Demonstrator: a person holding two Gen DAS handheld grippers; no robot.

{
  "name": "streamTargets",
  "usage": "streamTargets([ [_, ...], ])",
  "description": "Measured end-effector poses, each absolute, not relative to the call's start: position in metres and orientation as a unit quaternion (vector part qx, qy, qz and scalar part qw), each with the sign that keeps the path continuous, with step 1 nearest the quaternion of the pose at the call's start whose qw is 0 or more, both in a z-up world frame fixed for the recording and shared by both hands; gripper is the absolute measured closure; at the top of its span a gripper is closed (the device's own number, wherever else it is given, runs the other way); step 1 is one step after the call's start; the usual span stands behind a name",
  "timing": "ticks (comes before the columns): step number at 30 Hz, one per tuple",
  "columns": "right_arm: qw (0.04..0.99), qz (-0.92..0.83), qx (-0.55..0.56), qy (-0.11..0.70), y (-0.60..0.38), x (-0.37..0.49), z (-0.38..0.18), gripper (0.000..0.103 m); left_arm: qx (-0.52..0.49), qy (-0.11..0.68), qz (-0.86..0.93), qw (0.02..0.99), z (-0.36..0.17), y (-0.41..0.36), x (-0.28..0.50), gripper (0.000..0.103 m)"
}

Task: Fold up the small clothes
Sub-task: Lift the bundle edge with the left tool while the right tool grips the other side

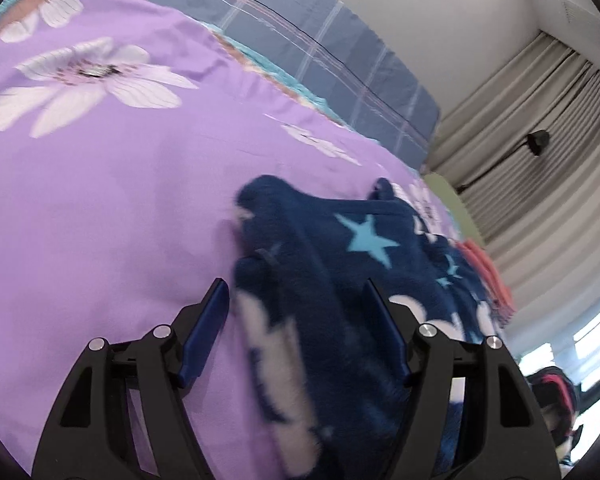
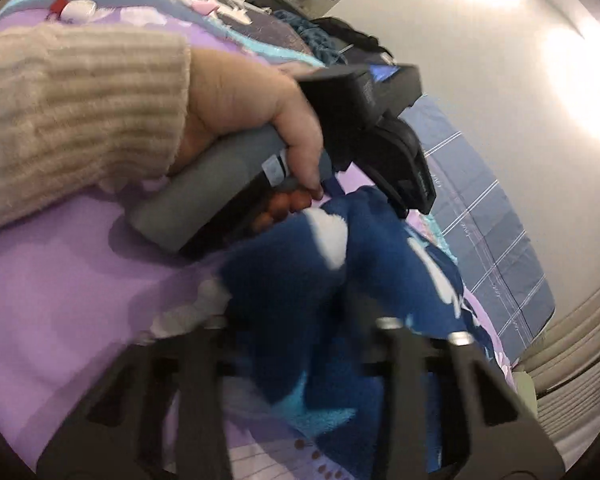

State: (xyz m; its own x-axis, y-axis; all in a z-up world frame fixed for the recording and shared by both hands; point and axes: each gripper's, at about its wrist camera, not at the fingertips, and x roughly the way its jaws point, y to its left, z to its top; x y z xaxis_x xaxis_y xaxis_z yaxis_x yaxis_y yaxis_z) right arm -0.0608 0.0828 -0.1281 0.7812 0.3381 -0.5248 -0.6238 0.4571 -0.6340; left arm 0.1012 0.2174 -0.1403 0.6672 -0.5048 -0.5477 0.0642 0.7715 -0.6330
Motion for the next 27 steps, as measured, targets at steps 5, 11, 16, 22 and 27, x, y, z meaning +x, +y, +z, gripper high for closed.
streamTargets([
  [5, 0.868, 0.303, -0.354, 0.171, 0.057, -0.051, -0.094, 0.086, -0.34, 0.385, -0.182, 0.839, -0.136, 0.21, 0.119, 0.074],
  [11, 0.906, 0.304, -0.239, 0.17, 0.0, -0.042, -0.042, 0.086, -0.292, 0.353, -0.203, 0.865, -0.066, 0.176, 0.119, 0.076],
  [16, 0.933, 0.295, -0.124, 0.167, -0.069, -0.033, 0.0, 0.086, -0.232, 0.342, -0.221, 0.884, -0.003, 0.118, 0.133, 0.076],
  [22, 0.945, 0.269, 0.03, 0.185, -0.179, -0.014, 0.023, 0.086, -0.117, 0.343, -0.252, 0.897, 0.041, -0.005, 0.16, 0.076],
  [27, 0.93, 0.236, 0.155, 0.234, -0.279, 0.002, -0.004, 0.086, -0.034, 0.39, -0.257, 0.883, 0.016, -0.117, 0.185, 0.076],
])
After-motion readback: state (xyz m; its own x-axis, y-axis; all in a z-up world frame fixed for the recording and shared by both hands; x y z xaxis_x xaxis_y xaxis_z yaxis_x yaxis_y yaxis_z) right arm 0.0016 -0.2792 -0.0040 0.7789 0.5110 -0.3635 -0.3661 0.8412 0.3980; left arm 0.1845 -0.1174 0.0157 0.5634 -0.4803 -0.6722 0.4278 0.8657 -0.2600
